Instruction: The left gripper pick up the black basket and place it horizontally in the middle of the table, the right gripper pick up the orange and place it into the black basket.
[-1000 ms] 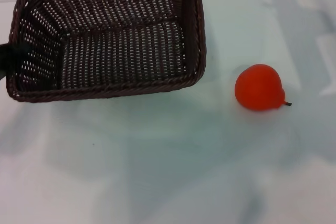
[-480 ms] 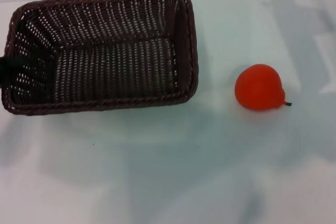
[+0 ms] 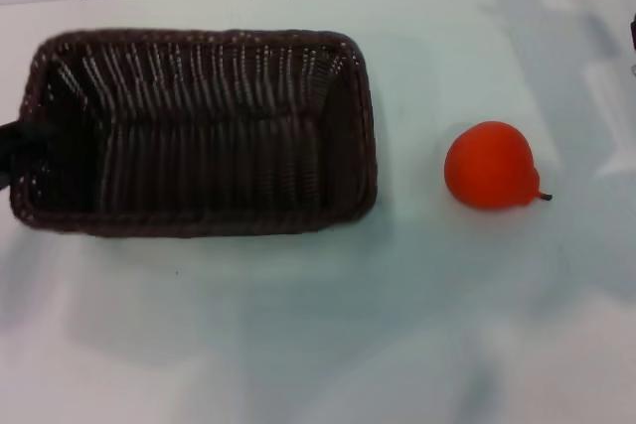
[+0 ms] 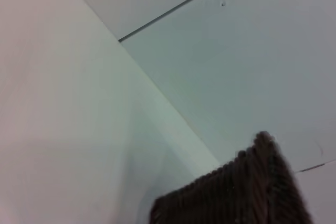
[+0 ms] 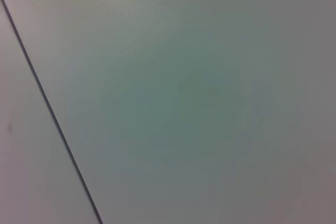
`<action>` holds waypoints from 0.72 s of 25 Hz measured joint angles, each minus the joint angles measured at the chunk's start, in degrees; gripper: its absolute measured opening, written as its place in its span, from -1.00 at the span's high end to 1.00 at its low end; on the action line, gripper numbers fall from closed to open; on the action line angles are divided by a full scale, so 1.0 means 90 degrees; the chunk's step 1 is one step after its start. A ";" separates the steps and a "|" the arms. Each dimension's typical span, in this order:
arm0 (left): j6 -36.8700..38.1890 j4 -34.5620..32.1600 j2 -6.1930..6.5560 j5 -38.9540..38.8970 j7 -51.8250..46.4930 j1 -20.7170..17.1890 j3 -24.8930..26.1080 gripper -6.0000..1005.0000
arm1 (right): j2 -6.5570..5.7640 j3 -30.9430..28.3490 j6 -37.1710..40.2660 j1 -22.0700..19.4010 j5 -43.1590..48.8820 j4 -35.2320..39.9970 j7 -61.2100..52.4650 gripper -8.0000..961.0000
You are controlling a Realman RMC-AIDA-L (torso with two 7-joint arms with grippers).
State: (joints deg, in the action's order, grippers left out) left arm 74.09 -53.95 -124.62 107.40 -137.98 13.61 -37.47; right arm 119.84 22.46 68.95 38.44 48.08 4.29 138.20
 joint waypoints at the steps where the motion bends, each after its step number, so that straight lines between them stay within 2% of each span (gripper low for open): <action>1: 0.0042 0.0068 0.0001 -0.0007 -0.0002 -0.0006 0.0016 0.38 | 0.0001 0.0005 0.0000 0.0000 0.0000 -0.0005 -0.0010 -0.97; 13: 0.0444 0.0152 0.0055 -0.0031 0.0214 -0.0049 0.0518 -0.06 | 0.0004 0.0046 -0.0003 -0.0028 -0.0009 -0.0018 -0.0082 -0.97; 16: 0.0682 0.0131 0.0087 -0.0250 0.1355 0.0065 0.1000 -0.20 | 0.0002 0.0128 0.0001 -0.0025 -0.0003 -0.0011 -0.0127 -0.97; 17: 0.0682 0.0131 0.0087 -0.0250 0.1355 0.0065 0.1000 -0.25 | -0.0009 0.0150 0.0001 -0.0032 -0.0002 0.0013 -0.0182 -0.97; 18: 0.0884 0.0107 0.0094 -0.0646 0.2162 0.0088 0.1232 -0.30 | -0.0017 0.0182 0.0001 -0.0044 -0.0001 0.0040 -0.0272 -0.97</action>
State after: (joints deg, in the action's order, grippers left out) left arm 82.05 -52.99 -123.77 101.59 -118.53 14.40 -26.39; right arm 119.69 24.09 68.96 38.05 48.08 4.65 135.75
